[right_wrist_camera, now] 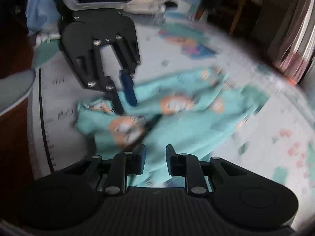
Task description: Fold clothes
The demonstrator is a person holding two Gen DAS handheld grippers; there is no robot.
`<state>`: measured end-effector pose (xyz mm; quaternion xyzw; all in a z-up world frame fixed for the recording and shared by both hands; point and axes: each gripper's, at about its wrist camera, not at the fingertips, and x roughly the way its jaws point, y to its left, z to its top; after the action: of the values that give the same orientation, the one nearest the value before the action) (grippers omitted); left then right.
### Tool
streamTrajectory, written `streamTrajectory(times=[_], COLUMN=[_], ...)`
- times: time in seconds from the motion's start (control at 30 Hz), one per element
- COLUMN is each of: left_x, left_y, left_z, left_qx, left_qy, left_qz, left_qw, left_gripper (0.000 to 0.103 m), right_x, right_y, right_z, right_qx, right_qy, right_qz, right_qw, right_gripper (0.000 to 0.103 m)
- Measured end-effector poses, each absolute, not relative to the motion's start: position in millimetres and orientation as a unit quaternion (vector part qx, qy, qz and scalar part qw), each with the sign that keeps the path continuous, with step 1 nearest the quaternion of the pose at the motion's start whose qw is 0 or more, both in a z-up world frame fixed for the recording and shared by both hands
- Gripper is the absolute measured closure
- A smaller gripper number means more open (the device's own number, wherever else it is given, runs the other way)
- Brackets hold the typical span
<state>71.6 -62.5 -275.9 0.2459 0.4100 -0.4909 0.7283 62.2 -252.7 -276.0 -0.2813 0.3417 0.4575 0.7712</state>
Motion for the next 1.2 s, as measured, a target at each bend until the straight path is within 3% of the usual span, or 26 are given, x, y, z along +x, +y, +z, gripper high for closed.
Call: streamTrajectory(times=[0.13, 0.2, 0.23, 0.37, 0.57, 0.63, 0.83, 1.0, 1.2], left_x=[74, 75, 72, 25, -35, -42, -49, -49, -40], left_y=[-44, -35, -31, -23, -14, -14, -14, -11, -16], left_z=[-257, -247, -244, -246, -286, -295, -303, -298, -295], left_qx=[0.223, 0.211, 0.216, 0.353, 0.536, 0.560, 0.587, 0.596, 0.624], left_qy=[0.392, 0.383, 0.375, 0.284, 0.127, 0.104, 0.055, 0.040, 0.006], left_qz=[-0.488, -0.487, -0.488, -0.529, -0.567, -0.573, -0.565, -0.557, -0.585], left_qw=[0.747, 0.756, 0.758, 0.718, 0.612, 0.590, 0.577, 0.577, 0.517], left_gripper=[0.077, 0.058, 0.055, 0.051, 0.048, 0.043, 0.042, 0.038, 0.033], right_x=[66, 62, 59, 32, -19, -24, -22, -26, -24], right_y=[-260, -269, -273, -282, -281, -277, -276, -279, -273], right_z=[-271, -259, -255, -248, -278, -284, -285, -285, -294], right_qx=[-0.257, -0.242, -0.247, -0.323, -0.512, -0.527, -0.545, -0.556, -0.578], right_qy=[0.348, 0.327, 0.318, 0.266, 0.140, 0.128, 0.116, 0.114, 0.079], right_qz=[0.459, 0.469, 0.471, 0.501, 0.527, 0.527, 0.541, 0.543, 0.559], right_qw=[0.776, 0.784, 0.785, 0.758, 0.664, 0.654, 0.630, 0.618, 0.589], right_gripper=[0.078, 0.078, 0.077, 0.061, 0.054, 0.050, 0.050, 0.041, 0.038])
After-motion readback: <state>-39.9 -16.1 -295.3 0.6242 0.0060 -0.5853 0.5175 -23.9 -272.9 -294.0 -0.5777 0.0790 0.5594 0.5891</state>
